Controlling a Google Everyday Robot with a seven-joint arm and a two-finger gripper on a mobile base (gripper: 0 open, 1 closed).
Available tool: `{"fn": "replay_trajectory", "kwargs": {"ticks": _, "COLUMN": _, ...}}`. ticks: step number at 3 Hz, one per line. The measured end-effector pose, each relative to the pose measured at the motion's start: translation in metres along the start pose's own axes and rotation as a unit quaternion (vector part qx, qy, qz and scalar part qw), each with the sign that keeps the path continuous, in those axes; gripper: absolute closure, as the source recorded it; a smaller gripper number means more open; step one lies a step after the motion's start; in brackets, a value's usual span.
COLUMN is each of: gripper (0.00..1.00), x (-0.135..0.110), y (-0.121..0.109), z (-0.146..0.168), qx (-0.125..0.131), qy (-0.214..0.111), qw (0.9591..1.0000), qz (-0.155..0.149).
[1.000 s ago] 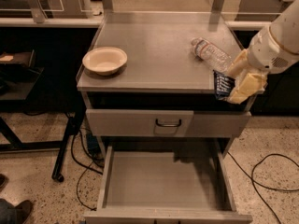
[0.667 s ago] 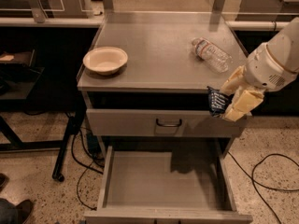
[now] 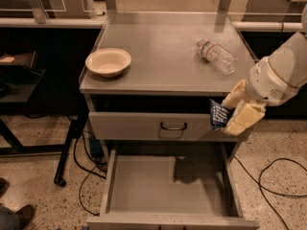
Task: Place rxbar blueberry into middle drawer
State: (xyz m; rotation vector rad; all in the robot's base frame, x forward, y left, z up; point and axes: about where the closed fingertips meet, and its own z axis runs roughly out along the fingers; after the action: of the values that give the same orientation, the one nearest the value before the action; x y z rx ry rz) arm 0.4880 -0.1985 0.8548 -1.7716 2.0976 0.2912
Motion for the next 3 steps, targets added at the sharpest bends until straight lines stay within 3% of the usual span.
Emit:
{"fn": "replay_trajectory", "kwargs": {"ticks": 2, "gripper": 1.00, "x": -0.003, "y": 0.051, "z": 0.085, "qx": -0.056, "qy": -0.021, "qw": 0.9979, "qz": 0.025}}
{"fn": "replay_trajectory", "kwargs": {"ticks": 3, "gripper": 1.00, "x": -0.003, "y": 0.051, "z": 0.085, "qx": -0.056, "qy": -0.021, "qw": 0.9979, "qz": 0.026}}
